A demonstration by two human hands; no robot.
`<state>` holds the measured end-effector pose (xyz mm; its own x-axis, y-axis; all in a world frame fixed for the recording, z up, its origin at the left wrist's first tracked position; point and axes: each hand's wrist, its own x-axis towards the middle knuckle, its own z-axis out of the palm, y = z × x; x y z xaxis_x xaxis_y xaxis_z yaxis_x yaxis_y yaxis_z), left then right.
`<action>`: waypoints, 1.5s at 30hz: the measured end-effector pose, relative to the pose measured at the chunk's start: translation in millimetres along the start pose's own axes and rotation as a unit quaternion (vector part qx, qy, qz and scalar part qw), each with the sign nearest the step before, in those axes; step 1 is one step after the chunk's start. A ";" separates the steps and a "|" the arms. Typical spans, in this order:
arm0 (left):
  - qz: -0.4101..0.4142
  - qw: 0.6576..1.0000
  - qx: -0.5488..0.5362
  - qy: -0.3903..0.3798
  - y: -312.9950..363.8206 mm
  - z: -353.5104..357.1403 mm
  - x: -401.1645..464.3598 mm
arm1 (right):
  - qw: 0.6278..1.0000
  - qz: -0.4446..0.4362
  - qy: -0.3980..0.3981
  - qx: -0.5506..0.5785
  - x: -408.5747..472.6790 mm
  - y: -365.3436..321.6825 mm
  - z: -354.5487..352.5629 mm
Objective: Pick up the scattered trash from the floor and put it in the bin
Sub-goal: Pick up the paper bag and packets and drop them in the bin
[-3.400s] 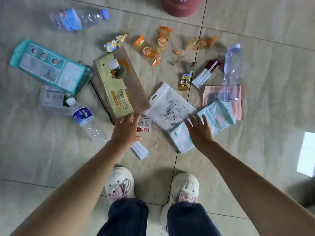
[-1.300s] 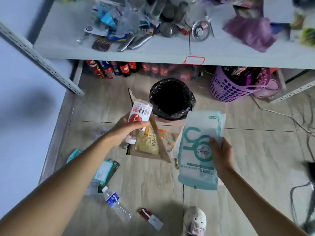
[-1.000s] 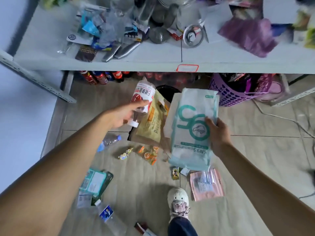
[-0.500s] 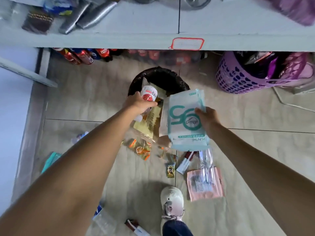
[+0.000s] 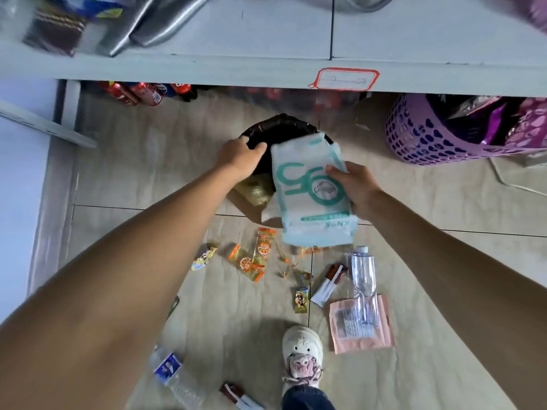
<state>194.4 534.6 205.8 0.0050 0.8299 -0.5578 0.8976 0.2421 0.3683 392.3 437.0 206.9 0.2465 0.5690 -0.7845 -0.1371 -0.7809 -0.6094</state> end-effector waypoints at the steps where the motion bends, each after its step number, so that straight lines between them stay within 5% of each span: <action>1: 0.005 1.000 0.002 0.021 -4.1 -5.3 1.4 | 0.999 -0.001 -0.013 0.035 -1.0 -5.6 3.9; 4: -0.012 0.998 -0.023 0.062 -23.9 -21.5 3.6 | 0.997 0.038 -0.015 0.071 2.3 -15.7 20.1; 9: -0.057 0.994 -0.012 0.092 -59.9 -38.8 3.8 | 0.991 0.132 0.000 -0.022 18.0 -10.1 53.0; 17: -0.060 0.997 0.005 0.047 -95.1 -36.1 -11.0 | 0.969 0.106 0.027 -0.220 23.0 -0.4 67.9; 27: -0.054 0.997 0.038 0.038 -105.9 -27.2 -22.3 | 0.977 0.056 0.114 -0.174 36.9 -2.1 78.5; 29: -0.044 0.993 0.106 0.020 -112.0 -26.9 -30.4 | 0.952 -0.020 0.133 -0.276 31.6 -0.9 77.5; 35: 0.046 0.952 0.295 -0.065 -125.5 -21.9 -64.4 | 0.823 -0.190 0.026 -0.535 1.7 25.0 48.1; 45: 0.122 0.937 0.328 -0.019 -150.3 2.7 -131.0 | 0.765 -0.221 0.111 -0.595 -74.5 93.8 17.8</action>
<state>60.0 388.1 221.5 0.2490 0.7994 -0.5468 0.9457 -0.3225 -0.0408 344.0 326.0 206.1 0.1925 0.8902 -0.4129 0.9442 -0.2826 -0.1692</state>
